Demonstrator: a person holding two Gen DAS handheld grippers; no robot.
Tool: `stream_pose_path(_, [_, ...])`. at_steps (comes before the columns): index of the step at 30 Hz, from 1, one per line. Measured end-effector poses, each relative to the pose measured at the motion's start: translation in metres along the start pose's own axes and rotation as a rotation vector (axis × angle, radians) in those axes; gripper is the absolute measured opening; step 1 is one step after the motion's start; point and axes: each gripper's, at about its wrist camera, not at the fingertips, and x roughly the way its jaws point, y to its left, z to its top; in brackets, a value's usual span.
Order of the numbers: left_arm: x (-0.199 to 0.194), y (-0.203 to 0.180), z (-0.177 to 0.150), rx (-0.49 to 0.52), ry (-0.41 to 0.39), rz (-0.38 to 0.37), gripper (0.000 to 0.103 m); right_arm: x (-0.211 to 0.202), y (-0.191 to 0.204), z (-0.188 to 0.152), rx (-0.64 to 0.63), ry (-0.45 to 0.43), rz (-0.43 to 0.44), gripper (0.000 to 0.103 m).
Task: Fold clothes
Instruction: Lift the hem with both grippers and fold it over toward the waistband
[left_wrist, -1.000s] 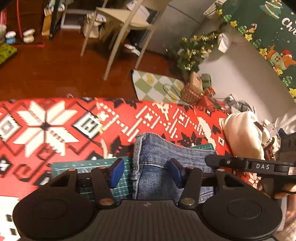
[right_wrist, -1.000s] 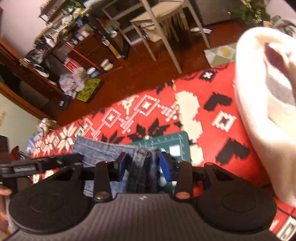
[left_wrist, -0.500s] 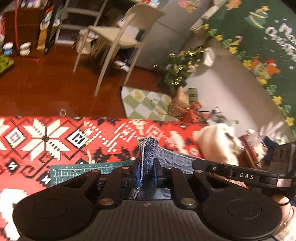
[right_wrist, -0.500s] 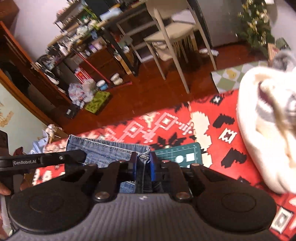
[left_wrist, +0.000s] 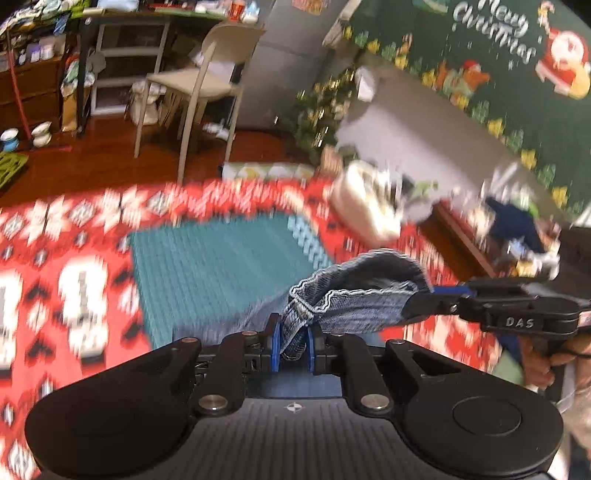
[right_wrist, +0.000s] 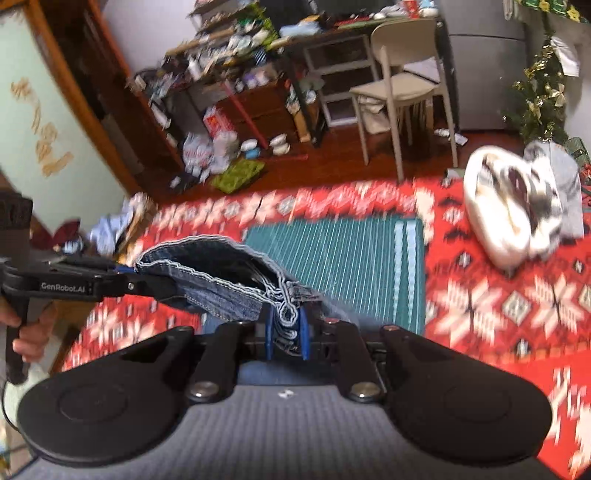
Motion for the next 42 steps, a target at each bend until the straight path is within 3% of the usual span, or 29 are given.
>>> stream_pose_path(5, [0.013,-0.004,-0.053,-0.027,0.132,0.092,0.020,-0.003,0.020,-0.051,-0.040,0.084,-0.034,0.019])
stream_pose_path(8, [0.010,0.000,-0.073,-0.065,0.163,0.092,0.020,-0.006,0.025,-0.071,-0.036,0.106,-0.038,0.023])
stream_pose_path(16, [-0.015,0.034,-0.072,-0.250,0.004,0.008,0.033,-0.013,-0.016,-0.067,0.165,0.024,0.014,0.023])
stream_pose_path(19, [-0.009,0.048,-0.066,-0.329,-0.053,0.003,0.034,-0.012,-0.038,-0.064,0.282,-0.028,0.072,0.034])
stream_pose_path(21, [-0.001,0.056,-0.063,-0.362,-0.080,0.004,0.034,-0.013,-0.049,-0.066,0.353,-0.072,0.112,0.035])
stream_pose_path(25, [0.018,0.071,-0.056,-0.411,-0.125,0.010,0.036,0.001,-0.071,-0.065,0.451,-0.095,0.074,0.038])
stream_pose_path(31, [0.045,0.095,-0.047,-0.490,-0.189,0.012,0.041,0.037,-0.110,-0.057,0.654,-0.141,0.086,0.038])
stream_pose_path(37, [0.058,0.123,-0.053,-0.663,-0.189,-0.103,0.040,0.079,-0.131,-0.058,0.745,-0.090,0.021,0.038])
stream_pose_path(42, [0.068,0.133,-0.055,-0.767,-0.192,-0.212,0.040,0.091,-0.137,-0.062,0.779,-0.081,0.033,0.038])
